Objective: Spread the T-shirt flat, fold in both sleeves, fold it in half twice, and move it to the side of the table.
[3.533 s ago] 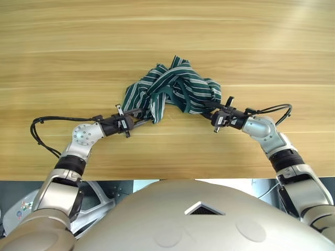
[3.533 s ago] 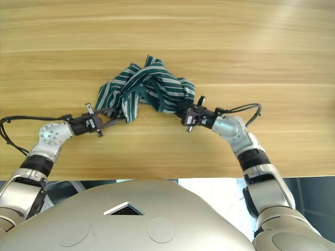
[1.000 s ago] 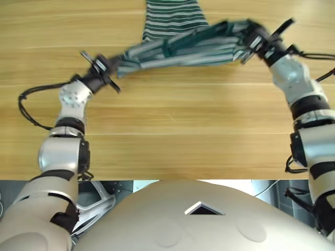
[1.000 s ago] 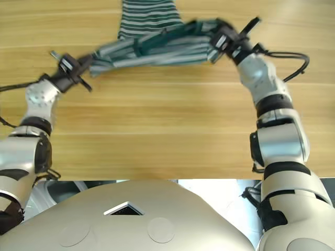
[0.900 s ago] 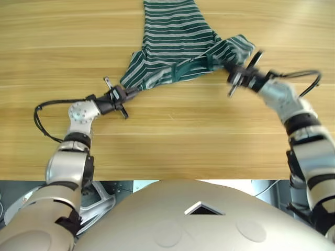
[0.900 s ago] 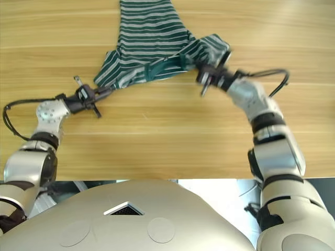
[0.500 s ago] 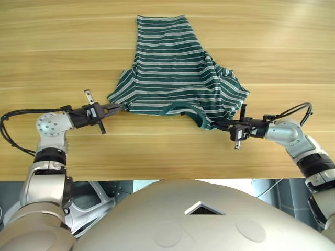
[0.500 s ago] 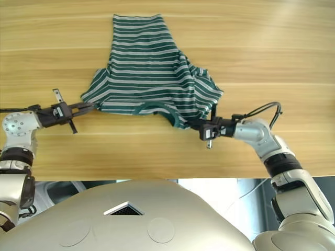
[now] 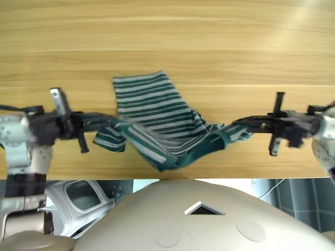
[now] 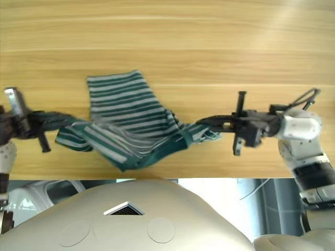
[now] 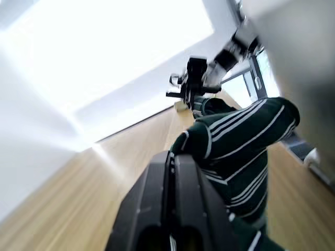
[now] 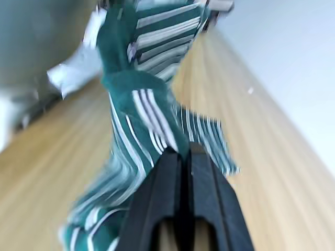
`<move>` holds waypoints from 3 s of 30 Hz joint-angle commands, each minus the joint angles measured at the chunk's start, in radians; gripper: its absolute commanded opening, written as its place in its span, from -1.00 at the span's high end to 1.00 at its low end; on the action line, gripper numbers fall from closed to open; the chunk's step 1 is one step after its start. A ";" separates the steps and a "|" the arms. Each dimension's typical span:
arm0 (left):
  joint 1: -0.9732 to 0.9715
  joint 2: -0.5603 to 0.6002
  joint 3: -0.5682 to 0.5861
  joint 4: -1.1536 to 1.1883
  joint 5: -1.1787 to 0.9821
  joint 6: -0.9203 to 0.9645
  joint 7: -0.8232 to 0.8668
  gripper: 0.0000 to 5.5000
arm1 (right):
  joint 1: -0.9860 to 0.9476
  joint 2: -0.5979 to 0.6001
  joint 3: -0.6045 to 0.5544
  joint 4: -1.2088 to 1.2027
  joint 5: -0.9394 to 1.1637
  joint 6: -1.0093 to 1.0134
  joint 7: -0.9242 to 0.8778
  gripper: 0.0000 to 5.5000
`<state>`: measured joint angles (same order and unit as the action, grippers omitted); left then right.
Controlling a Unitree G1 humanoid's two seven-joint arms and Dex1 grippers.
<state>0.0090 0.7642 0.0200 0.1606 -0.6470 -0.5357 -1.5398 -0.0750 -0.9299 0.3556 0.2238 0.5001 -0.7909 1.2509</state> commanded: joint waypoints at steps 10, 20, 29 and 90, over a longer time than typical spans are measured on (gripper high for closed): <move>-1.286 -0.113 0.121 0.684 0.336 -0.095 0.890 0.99 | -1.089 0.162 -0.260 0.521 -0.564 0.153 -1.169 1.00; -0.376 -0.266 -0.223 0.837 0.609 -0.370 0.602 0.99 | -0.351 0.307 0.093 0.620 -0.638 -0.043 -0.621 1.00; -0.285 -0.223 -0.227 0.803 0.638 -0.386 0.534 0.99 | -0.194 0.235 0.134 0.494 -0.662 -0.050 -0.374 1.00; 0.159 -0.096 0.018 0.085 0.176 -0.140 0.093 -0.03 | 0.126 0.047 -0.190 -0.037 -0.282 0.165 -0.161 -0.49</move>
<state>0.2092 0.6835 0.0528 0.1742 -0.5746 -0.6290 -1.4856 0.1058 -0.9077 0.1939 0.1230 0.3147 -0.6349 1.1562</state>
